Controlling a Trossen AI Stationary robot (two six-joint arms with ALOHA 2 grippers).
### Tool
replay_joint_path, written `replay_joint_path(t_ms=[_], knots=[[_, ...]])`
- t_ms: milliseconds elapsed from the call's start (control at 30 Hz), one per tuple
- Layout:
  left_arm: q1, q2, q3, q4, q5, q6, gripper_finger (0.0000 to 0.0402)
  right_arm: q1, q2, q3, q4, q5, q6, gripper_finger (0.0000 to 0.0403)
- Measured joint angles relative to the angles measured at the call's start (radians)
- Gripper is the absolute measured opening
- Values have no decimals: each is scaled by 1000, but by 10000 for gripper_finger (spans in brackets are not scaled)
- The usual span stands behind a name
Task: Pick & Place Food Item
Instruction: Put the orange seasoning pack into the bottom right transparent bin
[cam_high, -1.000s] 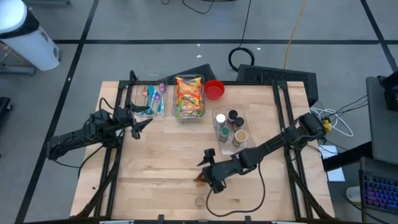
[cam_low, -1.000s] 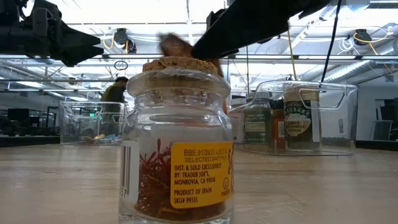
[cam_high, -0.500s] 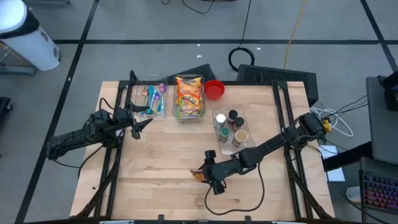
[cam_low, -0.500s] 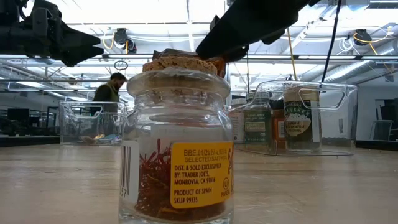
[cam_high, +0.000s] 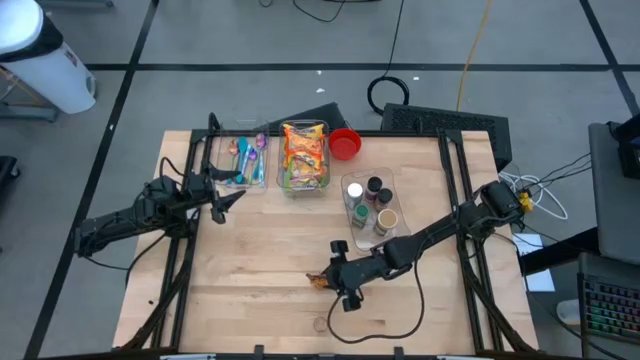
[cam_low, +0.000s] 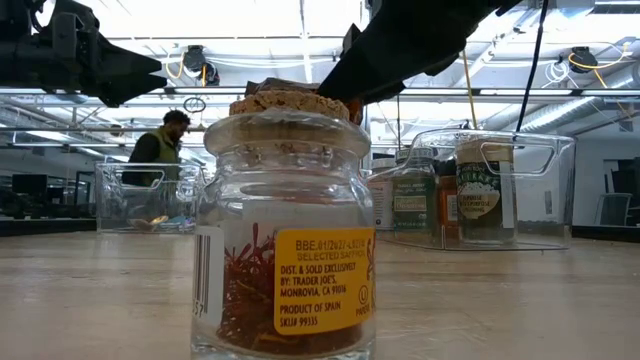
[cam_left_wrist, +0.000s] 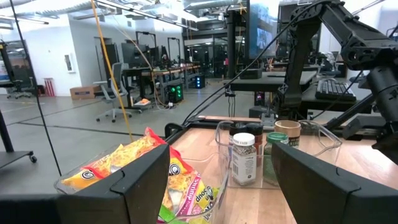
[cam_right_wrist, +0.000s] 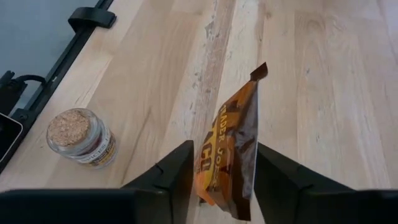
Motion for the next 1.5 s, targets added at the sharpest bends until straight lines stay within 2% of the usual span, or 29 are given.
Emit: replay_joint_path(t_ms=[267,500,567,833,1067,1233,1367,1500], knots=[[0,0,0,0,0,0,283,0,-35,-1,-14,-3,5,74],[0,0,0,0,0,0,283,-1,-175,-1,-87,-1,12,10],[0,0,0,0,0,0,283,-1,-211,-1,-91,-2,19,4],[0,0,0,0,0,0,283,13,-247,-11,-59,0,66,64],[0,0,0,0,0,0,283,8,-194,-137,136,1,131,170],[0,0,0,0,0,0,283,-2,-159,-202,200,-1,152,232],[0,0,0,0,0,0,283,-6,-114,-219,267,-2,167,251],[0,0,0,0,0,0,283,-8,-76,-220,315,1,168,247]])
